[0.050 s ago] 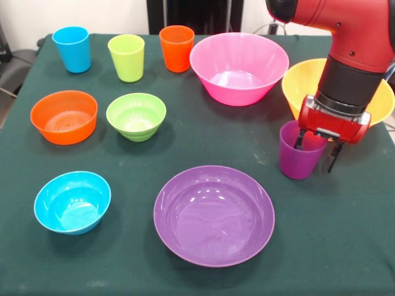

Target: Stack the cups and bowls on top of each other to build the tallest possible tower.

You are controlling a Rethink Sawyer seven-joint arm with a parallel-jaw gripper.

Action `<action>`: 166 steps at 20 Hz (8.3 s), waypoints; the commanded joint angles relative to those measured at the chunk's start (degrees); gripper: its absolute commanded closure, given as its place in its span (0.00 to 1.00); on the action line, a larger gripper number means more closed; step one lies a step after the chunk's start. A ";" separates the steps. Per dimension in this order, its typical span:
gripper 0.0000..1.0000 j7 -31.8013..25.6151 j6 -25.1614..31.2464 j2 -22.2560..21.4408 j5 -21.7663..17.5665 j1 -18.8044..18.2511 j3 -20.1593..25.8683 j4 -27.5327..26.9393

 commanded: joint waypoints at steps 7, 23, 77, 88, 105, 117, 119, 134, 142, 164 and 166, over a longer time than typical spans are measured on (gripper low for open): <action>0.00 4.62 3.94 -1.52 -1.08 -1.44 8.05 2.14; 0.00 5.65 4.19 -1.60 -0.82 -0.97 7.56 2.35; 1.00 -1.60 22.89 -5.77 -3.08 -7.58 6.11 -10.94; 1.00 -0.86 35.08 -4.32 -3.90 -8.96 4.15 -23.26; 1.00 -8.09 28.78 -0.84 -7.19 -14.26 7.18 -25.10; 1.00 -12.14 24.46 -0.42 -10.83 -17.24 9.92 -24.10; 1.00 -11.62 24.51 0.17 -11.33 -17.52 10.31 -24.74; 1.00 -10.29 17.31 1.60 -16.49 -19.29 13.24 -23.02; 1.00 -9.65 16.14 0.78 -17.82 -20.60 14.50 -18.49; 1.00 -7.06 12.56 0.63 -22.17 -21.21 14.77 -14.49; 1.00 -7.35 12.09 0.74 -22.43 -21.45 14.87 -14.28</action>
